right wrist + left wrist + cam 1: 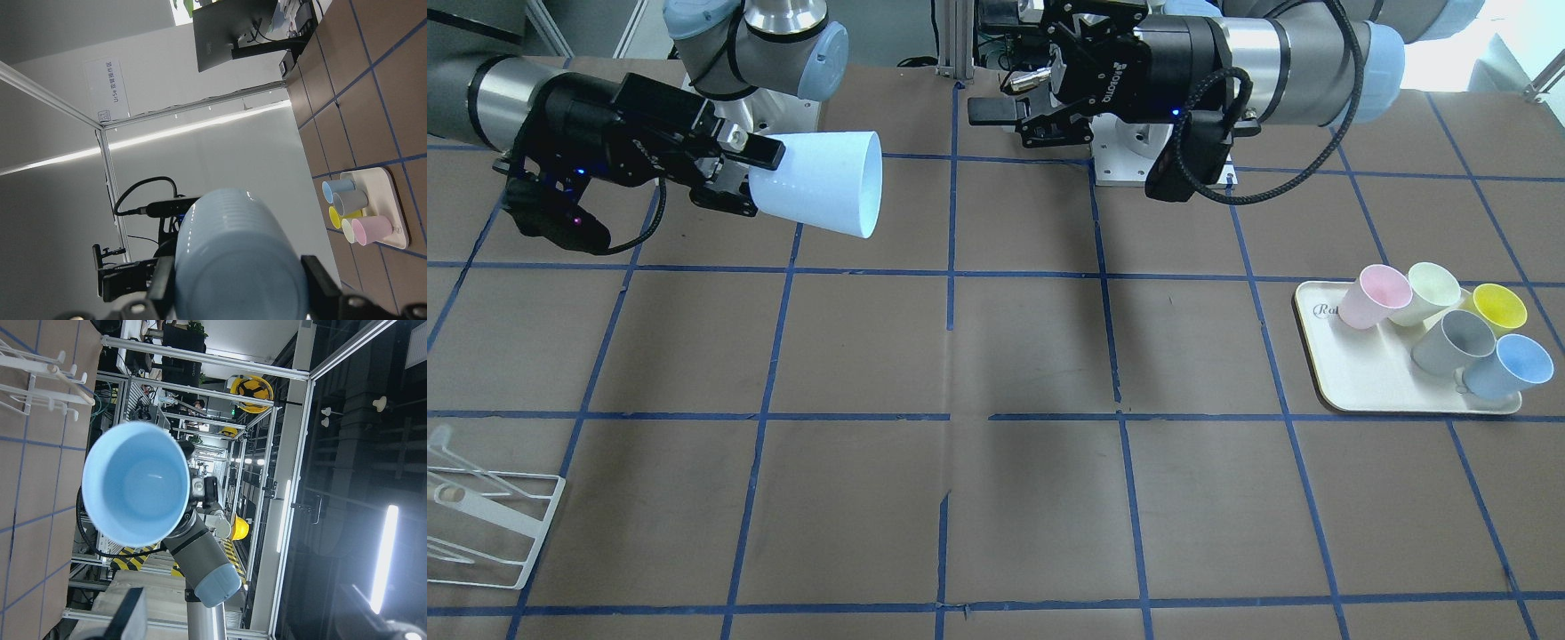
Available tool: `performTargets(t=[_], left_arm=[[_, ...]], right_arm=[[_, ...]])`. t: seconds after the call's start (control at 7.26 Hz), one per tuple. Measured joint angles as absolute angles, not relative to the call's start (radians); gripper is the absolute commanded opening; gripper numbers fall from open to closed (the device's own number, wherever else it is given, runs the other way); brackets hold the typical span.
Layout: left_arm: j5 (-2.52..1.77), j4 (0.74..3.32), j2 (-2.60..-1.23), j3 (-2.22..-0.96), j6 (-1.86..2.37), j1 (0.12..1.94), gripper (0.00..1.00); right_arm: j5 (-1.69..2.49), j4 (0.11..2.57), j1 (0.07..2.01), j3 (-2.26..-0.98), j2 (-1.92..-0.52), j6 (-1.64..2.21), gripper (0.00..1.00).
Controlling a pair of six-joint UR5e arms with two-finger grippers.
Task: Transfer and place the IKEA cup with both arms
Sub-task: 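Close the left gripper on the cup rim beside the right gripper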
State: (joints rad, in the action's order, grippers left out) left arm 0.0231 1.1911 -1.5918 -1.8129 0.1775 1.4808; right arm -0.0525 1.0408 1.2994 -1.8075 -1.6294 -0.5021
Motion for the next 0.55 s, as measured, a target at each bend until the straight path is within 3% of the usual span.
performTargets(t=[0.55], left_arm=[[0.072, 1.006, -1.632, -1.817, 0.305, 1.525, 1.00]], right_arm=[[-0.002, 1.043, 1.338, -1.801, -1.637, -0.483, 0.29]])
